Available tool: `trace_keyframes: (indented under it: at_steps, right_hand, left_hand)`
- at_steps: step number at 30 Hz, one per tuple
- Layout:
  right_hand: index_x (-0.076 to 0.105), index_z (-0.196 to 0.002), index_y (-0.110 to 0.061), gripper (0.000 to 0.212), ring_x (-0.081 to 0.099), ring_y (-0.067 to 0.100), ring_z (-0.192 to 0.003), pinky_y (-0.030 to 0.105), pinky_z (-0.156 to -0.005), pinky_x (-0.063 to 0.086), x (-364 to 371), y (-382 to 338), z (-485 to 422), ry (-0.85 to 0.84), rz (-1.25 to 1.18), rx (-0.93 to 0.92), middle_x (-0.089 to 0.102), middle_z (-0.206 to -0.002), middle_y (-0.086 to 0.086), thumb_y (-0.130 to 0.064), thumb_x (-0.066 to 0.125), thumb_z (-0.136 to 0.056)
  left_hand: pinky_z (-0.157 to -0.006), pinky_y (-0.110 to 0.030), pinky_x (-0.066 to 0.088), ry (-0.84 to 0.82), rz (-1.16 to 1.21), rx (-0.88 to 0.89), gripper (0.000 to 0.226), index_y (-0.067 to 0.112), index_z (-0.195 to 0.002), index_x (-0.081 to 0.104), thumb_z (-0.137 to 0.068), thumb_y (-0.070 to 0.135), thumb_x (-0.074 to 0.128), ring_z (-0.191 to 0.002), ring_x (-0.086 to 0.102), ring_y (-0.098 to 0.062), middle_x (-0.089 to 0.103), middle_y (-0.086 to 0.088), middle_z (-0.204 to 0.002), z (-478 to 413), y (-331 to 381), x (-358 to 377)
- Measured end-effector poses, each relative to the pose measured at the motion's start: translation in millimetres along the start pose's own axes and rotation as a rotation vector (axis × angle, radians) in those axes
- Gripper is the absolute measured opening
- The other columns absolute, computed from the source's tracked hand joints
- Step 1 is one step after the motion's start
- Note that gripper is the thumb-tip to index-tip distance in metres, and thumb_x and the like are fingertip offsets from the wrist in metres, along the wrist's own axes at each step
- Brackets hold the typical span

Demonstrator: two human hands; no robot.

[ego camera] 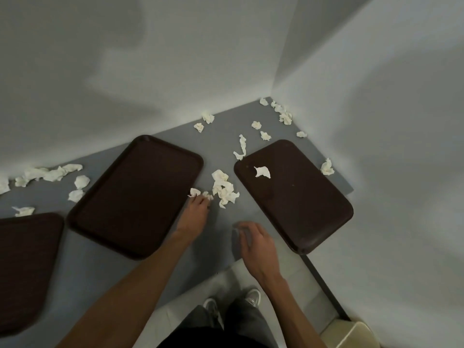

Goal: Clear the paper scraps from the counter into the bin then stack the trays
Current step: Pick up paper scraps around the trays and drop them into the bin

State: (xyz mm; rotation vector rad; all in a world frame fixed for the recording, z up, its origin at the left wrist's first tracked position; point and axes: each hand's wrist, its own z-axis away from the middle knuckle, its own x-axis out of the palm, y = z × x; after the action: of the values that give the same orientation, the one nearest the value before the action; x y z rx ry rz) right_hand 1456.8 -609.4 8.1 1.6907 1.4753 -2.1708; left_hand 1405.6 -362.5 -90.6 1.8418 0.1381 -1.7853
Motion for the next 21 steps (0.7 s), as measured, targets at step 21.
trace_keyframes:
  at_steps: [21]
  right_hand:
    - [0.077, -0.106, -0.014, 0.015, 0.062, 0.019, -0.092, 0.029, -0.090, 0.053, 127.8, -33.7, -75.7, -0.411, 0.062, -0.038, 0.064, -0.109, 0.005, -0.014, 0.062, -0.102]
  left_hand:
    - [-0.083, -0.041, 0.055, 0.080, 0.512, -0.305, 0.029, 0.018, -0.118, 0.055, -0.094, 0.009, 0.068, -0.091, 0.067, -0.025, 0.070, -0.004, -0.099, 87.1, -9.4, -42.8]
